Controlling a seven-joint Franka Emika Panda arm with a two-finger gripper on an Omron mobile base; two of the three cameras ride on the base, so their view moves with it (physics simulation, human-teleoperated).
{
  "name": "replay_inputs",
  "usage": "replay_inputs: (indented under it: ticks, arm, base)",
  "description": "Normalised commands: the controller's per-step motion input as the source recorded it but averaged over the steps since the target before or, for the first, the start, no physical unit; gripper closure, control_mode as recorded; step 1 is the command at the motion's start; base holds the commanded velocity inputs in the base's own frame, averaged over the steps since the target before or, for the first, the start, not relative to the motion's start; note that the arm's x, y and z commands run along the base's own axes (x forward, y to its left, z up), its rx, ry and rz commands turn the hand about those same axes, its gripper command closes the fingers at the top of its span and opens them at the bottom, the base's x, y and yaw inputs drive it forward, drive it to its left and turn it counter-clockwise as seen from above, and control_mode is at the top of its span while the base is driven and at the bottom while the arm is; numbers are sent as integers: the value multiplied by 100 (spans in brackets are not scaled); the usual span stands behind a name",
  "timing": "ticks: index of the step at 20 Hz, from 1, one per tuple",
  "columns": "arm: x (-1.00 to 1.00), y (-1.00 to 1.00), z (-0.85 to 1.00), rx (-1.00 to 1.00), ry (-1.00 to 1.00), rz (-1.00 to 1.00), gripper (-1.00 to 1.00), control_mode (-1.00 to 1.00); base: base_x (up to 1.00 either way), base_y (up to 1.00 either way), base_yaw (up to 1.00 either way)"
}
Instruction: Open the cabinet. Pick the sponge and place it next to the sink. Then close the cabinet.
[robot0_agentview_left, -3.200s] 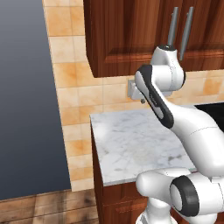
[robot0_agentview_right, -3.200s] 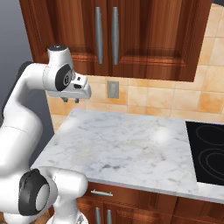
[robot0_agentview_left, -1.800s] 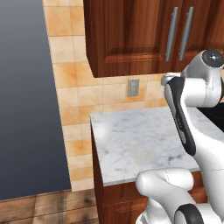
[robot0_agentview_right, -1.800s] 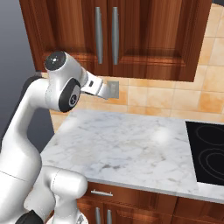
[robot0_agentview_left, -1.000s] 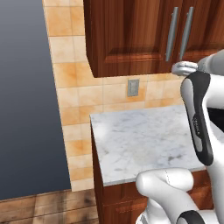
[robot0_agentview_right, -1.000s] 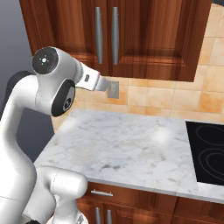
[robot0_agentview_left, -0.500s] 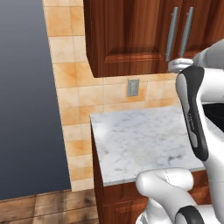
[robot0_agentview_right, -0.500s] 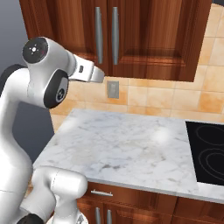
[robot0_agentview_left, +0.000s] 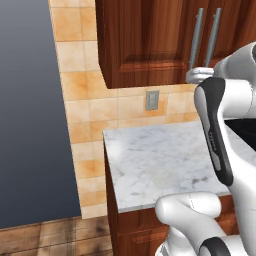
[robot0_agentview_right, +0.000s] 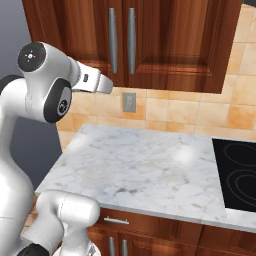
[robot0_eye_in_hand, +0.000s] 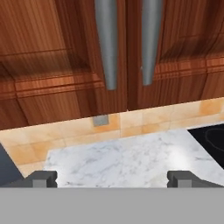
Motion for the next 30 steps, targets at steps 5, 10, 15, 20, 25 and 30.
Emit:
replay_inputs:
  ticks: [5,10,15,20,25,30]
  arm:
    - [20,0,1,3,7,6,-100,-100]
    - [17,-1,30,3,3,5,-100,-100]
    - [1,-3,37,4,0,0,-100,-100]
    - [31,0,-10,0,-1,-10,-100,-100]
    - [32,0,-2,6,-2,-13,-100,-100]
    - [14,-6,1,14,-5,-3,-100,-100]
  base:
    - [0,0,0]
    - [0,0,0]
    - [0,0,0]
    - [0,0,0]
    - [0,0,0]
    - [0,0,0]
